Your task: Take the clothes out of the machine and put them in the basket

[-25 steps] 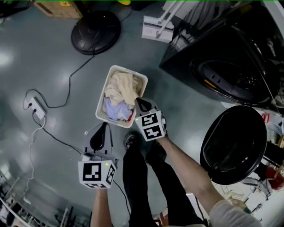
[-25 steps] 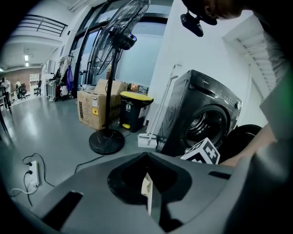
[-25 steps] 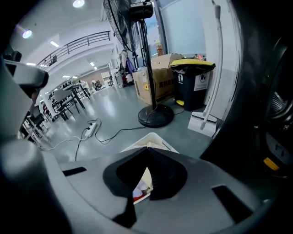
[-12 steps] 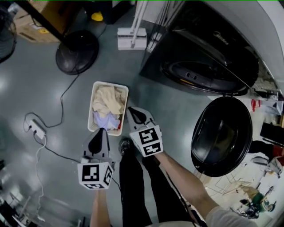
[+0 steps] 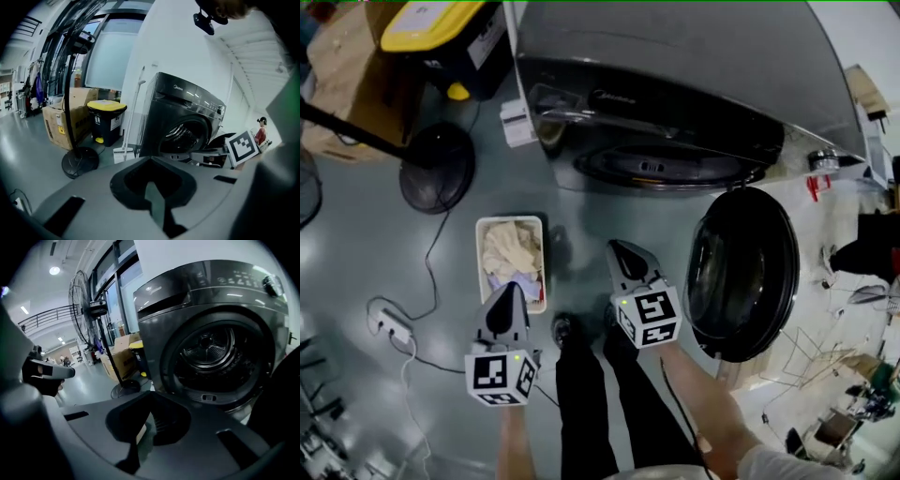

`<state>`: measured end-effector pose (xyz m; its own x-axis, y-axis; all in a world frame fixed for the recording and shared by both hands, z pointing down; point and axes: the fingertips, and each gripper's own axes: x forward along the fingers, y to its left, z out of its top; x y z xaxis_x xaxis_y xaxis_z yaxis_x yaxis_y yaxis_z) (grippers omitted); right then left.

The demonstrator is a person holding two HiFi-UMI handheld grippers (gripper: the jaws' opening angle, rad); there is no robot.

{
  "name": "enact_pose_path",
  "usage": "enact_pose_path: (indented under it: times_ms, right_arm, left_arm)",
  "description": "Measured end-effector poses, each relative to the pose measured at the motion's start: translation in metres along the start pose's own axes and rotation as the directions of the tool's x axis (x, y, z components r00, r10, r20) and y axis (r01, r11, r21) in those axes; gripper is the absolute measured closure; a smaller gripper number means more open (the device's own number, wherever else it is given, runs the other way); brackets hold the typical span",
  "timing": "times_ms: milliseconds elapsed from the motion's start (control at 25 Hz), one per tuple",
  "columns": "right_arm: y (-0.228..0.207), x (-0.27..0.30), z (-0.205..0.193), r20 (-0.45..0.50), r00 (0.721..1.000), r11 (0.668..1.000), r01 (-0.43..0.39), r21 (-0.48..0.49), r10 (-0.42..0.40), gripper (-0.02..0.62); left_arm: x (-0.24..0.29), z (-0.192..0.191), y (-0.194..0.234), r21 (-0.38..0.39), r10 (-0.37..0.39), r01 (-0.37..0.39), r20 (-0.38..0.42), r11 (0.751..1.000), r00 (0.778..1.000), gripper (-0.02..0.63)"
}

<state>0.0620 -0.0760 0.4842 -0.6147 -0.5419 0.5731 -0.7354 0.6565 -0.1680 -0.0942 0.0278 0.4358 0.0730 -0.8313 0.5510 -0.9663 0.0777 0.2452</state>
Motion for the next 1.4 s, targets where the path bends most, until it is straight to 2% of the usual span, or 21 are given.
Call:
enact_pose_path:
  times_ms: [200, 440, 600, 960, 1400]
  right_arm:
    - [-0.059, -0.057, 0.017, 0.027, 0.992, 0.991, 0.126, 0.035, -0.127, 0.571]
    - [-0.088, -0.125, 0.056, 0.084, 0.979, 0.982, 0.183, 0.056, -0.187, 0.571]
    - [-0.089, -0.164, 0.094, 0.131, 0.971, 0.979, 0.194, 0.058, -0.2, 0.571]
    - [-0.073, -0.249, 0.193, 0.257, 0.951, 0.983, 0.183, -0.024, -0.171, 0.572]
    - [-0.057, -0.34, 0.26, 0.314, 0.935, 0.981, 0.189, -0.043, -0.166, 0.572]
  left_arm:
    - [0.008, 0.032, -0.03, 0.058, -0.05, 0.049, 0.005, 0.997, 0.999, 0.588]
    - [-0.007, 0.08, -0.067, 0.11, -0.078, 0.074, 0.036, 0.991, 0.996, 0.588]
    - [-0.029, 0.118, -0.088, 0.14, -0.086, 0.075, 0.074, 0.987, 0.994, 0.588]
    - [-0.093, 0.192, -0.134, 0.18, -0.081, 0.051, 0.163, 0.982, 0.983, 0.588]
    - [-0.178, 0.268, -0.154, 0.147, -0.038, -0.004, 0.283, 0.989, 0.958, 0.588]
